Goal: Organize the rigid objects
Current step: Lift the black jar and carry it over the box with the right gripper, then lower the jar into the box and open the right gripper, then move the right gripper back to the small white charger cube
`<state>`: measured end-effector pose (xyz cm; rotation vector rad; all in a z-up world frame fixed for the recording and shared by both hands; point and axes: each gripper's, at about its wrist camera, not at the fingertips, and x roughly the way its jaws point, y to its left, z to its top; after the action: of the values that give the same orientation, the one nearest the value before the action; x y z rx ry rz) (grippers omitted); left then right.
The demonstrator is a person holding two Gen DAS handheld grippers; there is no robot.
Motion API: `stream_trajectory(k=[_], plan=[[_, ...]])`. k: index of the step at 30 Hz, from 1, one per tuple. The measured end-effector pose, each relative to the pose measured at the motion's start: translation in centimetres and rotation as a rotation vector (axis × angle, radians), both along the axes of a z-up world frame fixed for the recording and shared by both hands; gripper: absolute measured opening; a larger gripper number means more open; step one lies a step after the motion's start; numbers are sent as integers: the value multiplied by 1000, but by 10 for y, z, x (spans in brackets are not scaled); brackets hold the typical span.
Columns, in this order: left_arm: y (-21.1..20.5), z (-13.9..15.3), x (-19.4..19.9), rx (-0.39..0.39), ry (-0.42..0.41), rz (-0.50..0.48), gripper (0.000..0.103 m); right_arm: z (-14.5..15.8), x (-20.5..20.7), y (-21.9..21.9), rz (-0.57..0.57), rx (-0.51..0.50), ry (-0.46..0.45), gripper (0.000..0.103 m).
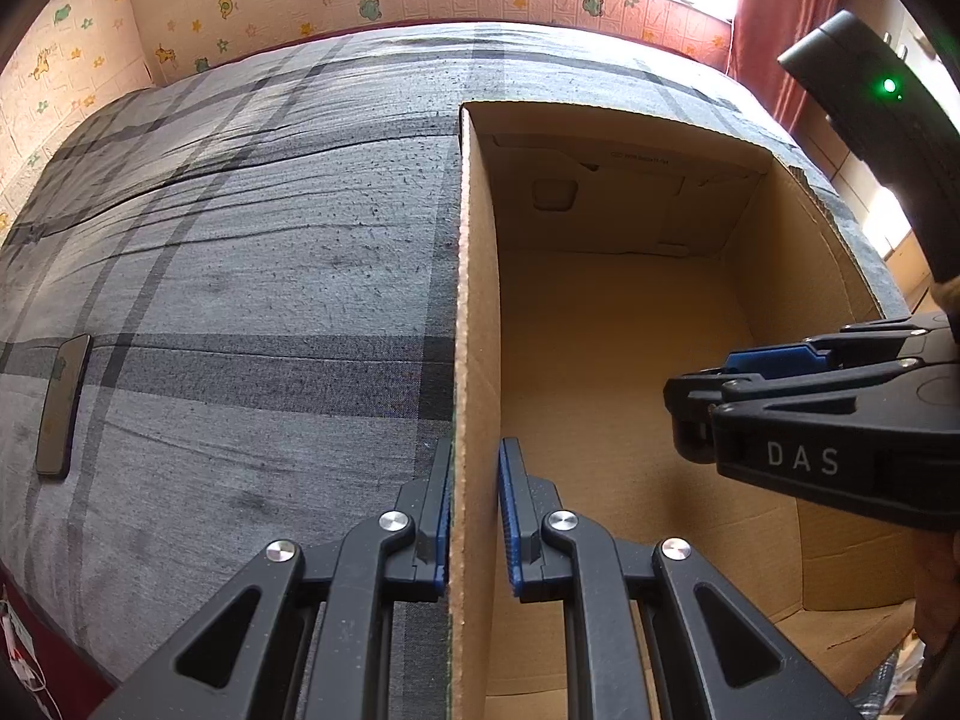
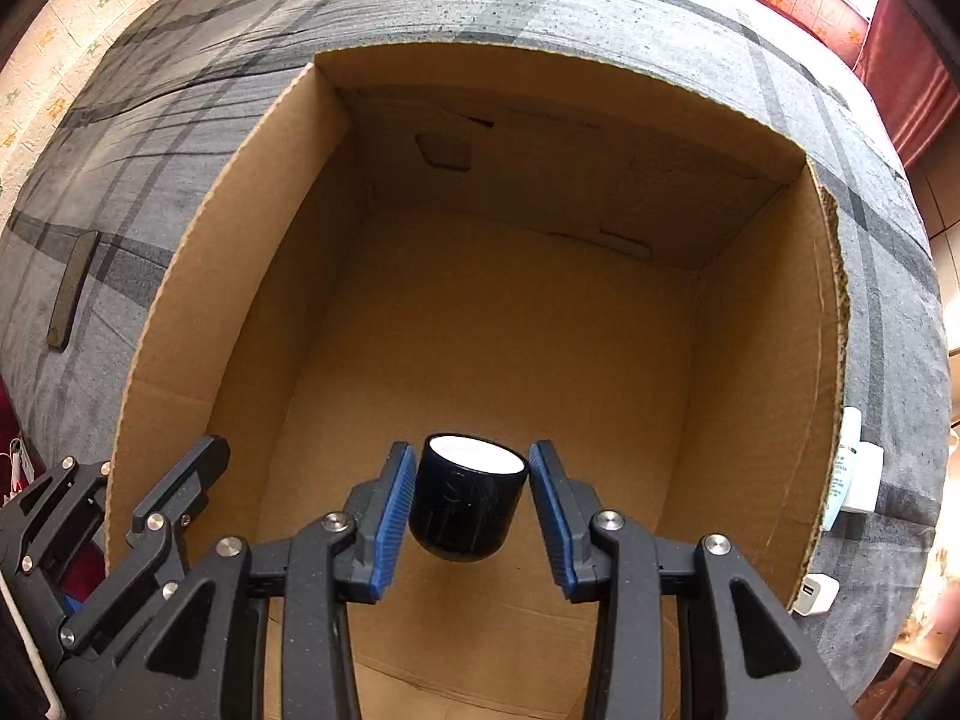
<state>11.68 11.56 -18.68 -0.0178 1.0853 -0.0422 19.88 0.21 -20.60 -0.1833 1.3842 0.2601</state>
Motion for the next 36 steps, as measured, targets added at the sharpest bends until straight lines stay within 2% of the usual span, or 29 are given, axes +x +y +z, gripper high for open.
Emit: stream_trajectory(k=[11, 18, 21, 25, 28, 36], plan=[[-1, 0, 0, 3, -1, -1, 15, -27, 7, 5, 5, -22, 62, 43], [-1, 1, 0, 5, 0, -2, 15, -25, 6, -2, 7, -3, 53, 43], [-1, 1, 0, 6, 0, -2, 15, -21, 5, -5, 6, 19, 38, 56], [-2, 1, 0, 11, 0, -2, 15, -11, 4, -10, 1, 24, 13, 63], [-2, 1, 0, 9, 0, 0, 15, -4, 5, -16, -7, 36, -7, 76], [0, 0, 0, 9, 1, -1, 15, 15, -13, -20, 5, 29, -47, 77]])
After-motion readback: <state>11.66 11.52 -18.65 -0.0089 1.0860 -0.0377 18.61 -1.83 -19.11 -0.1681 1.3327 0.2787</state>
